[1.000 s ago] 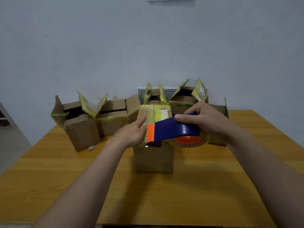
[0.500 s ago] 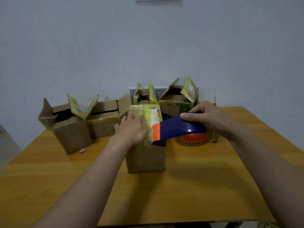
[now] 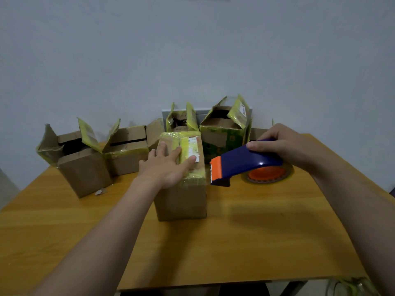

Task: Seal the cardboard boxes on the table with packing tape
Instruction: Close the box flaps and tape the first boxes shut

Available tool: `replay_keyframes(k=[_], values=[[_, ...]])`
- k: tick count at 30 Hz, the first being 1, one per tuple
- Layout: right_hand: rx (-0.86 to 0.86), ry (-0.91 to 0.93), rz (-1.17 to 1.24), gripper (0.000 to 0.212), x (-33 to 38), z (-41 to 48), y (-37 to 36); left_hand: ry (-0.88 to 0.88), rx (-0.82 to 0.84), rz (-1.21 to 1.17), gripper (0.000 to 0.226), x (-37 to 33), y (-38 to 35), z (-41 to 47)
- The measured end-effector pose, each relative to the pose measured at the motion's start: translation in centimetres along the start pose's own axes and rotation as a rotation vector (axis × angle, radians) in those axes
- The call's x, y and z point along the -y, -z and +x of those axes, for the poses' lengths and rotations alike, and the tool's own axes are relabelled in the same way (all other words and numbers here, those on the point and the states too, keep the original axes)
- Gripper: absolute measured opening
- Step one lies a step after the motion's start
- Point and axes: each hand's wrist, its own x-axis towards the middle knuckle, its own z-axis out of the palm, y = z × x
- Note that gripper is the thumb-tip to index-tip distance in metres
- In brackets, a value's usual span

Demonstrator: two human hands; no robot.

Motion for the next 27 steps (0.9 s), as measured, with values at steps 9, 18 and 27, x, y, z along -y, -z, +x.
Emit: replay_keyframes(k=[9, 18, 27], values=[[-0.086, 0.013, -0.482, 0.057, 4.5, 2.3, -2.6, -0.006, 0.008, 0.046, 0.104, -0.3, 0.3, -0.3], [-0.085, -0.164, -0.735, 0.041, -0.4, 0.3, -6.6, -0.023, 0.034, 0.045, 0.114, 0.0, 0.6, -0.7], [-0.371, -0.14, -0.527, 0.048, -0.3, 1.3, -5.2, -0.054, 0.071, 0.061, 0.132, -1.8, 0.4, -0.3]])
